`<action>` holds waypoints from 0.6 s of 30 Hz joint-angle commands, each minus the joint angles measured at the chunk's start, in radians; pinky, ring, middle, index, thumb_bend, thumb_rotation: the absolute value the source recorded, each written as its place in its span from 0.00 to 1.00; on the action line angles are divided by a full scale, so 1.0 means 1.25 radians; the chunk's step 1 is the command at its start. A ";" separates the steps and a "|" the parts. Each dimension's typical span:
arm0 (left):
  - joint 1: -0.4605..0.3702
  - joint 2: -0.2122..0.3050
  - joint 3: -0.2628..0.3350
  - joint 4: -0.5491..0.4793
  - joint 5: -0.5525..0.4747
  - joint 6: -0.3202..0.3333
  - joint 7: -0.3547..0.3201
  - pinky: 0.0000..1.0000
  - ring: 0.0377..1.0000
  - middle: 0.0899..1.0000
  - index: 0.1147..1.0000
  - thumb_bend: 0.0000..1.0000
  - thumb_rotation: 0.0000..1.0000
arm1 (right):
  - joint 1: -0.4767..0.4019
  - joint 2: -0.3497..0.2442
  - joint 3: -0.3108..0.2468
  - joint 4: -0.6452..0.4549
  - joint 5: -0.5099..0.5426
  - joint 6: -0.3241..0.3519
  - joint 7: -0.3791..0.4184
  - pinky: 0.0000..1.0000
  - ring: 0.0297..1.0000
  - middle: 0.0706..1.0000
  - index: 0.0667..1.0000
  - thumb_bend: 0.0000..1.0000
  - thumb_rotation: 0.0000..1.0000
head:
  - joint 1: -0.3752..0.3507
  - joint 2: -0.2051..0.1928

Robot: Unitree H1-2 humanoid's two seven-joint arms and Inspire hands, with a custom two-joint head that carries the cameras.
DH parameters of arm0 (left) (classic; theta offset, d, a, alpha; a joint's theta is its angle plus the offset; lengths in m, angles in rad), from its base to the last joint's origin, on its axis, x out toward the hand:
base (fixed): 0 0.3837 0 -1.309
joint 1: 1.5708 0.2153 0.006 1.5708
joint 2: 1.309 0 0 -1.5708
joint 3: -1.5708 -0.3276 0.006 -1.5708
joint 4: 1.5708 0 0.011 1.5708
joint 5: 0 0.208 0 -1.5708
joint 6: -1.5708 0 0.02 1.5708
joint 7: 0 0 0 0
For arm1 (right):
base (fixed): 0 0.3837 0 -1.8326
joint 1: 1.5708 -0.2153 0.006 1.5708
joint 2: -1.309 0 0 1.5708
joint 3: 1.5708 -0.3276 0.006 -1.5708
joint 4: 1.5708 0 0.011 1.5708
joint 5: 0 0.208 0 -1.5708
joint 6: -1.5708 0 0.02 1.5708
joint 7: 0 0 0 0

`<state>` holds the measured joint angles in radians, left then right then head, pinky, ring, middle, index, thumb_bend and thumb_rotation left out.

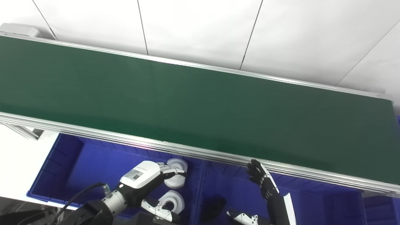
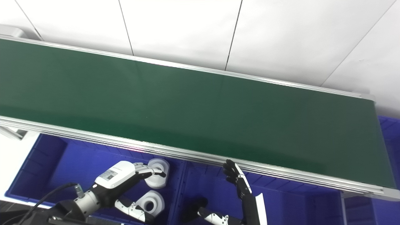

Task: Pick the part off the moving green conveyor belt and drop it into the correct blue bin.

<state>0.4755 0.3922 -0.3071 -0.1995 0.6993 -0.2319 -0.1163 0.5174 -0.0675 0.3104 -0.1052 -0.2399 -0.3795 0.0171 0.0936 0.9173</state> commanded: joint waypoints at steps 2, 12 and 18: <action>0.031 -0.021 0.016 -0.014 -0.137 -0.052 0.026 0.87 0.86 0.85 0.83 0.77 0.75 | 0.011 0.005 0.006 -0.036 -0.005 -0.009 0.004 0.81 0.83 0.85 0.89 0.85 0.33 | -0.025 0.000; 0.026 -0.078 0.001 0.053 -0.354 -0.190 0.092 0.74 0.81 0.84 0.86 0.80 0.63 | 0.032 0.005 0.015 -0.066 -0.041 0.030 0.013 0.81 0.85 0.86 0.89 0.88 0.38 | -0.127 -0.004; 0.006 -0.067 -0.019 0.085 -0.421 -0.190 0.146 0.74 0.80 0.84 0.85 0.80 0.60 | 0.039 0.004 0.020 -0.072 -0.070 0.037 0.009 0.84 0.86 0.86 0.91 0.88 0.38 | -0.148 -0.008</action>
<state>0.4819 0.2945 -0.3234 -0.0861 0.2045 -0.4316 0.0385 0.5554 -0.0682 0.3294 -0.1622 -0.3192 -0.3316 0.0301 -0.0859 0.9081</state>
